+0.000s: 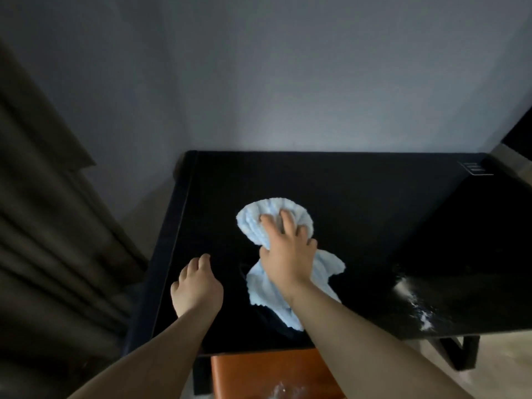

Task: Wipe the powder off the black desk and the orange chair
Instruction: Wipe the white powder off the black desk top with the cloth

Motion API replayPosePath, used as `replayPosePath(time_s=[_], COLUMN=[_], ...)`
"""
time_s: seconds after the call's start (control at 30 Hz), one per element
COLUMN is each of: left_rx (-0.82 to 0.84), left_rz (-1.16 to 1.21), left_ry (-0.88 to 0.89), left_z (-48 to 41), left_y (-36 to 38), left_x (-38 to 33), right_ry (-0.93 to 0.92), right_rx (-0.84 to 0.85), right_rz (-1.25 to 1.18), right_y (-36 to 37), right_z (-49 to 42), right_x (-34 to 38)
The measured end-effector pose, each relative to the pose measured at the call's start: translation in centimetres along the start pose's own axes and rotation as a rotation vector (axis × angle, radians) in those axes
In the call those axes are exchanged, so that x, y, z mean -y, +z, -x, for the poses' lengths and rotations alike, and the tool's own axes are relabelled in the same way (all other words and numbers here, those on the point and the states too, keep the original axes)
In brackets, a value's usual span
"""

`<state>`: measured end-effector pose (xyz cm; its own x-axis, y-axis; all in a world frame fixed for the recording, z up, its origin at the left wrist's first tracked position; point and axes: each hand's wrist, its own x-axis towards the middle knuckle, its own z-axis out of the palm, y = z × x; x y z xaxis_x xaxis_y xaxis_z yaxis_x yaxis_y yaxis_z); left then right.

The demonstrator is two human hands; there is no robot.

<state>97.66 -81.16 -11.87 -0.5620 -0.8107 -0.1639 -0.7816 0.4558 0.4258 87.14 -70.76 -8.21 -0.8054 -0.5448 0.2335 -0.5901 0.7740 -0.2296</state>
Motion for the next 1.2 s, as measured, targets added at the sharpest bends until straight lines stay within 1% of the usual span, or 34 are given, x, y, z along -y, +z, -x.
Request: replayPosePath(time_s=[0.23,0.33,0.4,0.5,0.63,0.7,0.77,0.83,0.9,0.97,1.03,1.13,1.2], left_rx=[-0.045,-0.065,-0.055,-0.020,0.013,0.048,0.118,0.202,0.260,0.259,0.213,0.166,0.154], left_rz=[-0.004,0.002,-0.047,-0.128,-0.097,-0.095,-0.082,-0.094,-0.115,-0.096,-0.047,0.004,-0.002], left_ry=[-0.093,-0.103,-0.054,0.053,0.108,0.151,0.166,0.171,0.174,0.166,0.134,0.034,-0.008], left_z=[-1.2,-1.7,-1.8,-1.7,-2.5,-2.7,-3.0,-3.2,-3.1,-3.0,-3.0,-3.5,-4.4], left_y=[-2.9,-3.8,-3.9,-3.6,-3.2,-3.1,-3.0,-3.1,-3.2,-3.4,-3.7,-4.5,-5.0], left_x=[6.3,8.8,9.9,10.6,10.0,9.7,9.7,9.7,10.0,10.3,10.7,11.7,12.6], right_ry=[-0.079,-0.115,-0.116,-0.093,0.045,0.152,0.284,0.416,0.488,0.415,0.235,-0.053,-0.132], right_rx=[0.131,0.310,0.392,0.395,0.411,0.420,0.415,0.378,0.294,0.177,0.133,0.224,0.333], right_rz=[-0.106,-0.088,0.031,0.081,0.111,0.147,0.223,0.334,0.345,0.210,0.063,-0.030,0.002], right_y=[4.9,7.7,9.5,10.3,9.1,8.1,6.7,5.2,4.4,4.7,5.9,8.3,10.0], right_z=[1.2,2.3,3.4,3.5,2.0,1.5,1.2,1.1,1.3,1.0,0.0,-1.2,-1.2], right_x=[10.6,13.7,14.1,13.1,9.1,6.3,3.5,1.0,0.7,3.4,8.2,15.4,18.0])
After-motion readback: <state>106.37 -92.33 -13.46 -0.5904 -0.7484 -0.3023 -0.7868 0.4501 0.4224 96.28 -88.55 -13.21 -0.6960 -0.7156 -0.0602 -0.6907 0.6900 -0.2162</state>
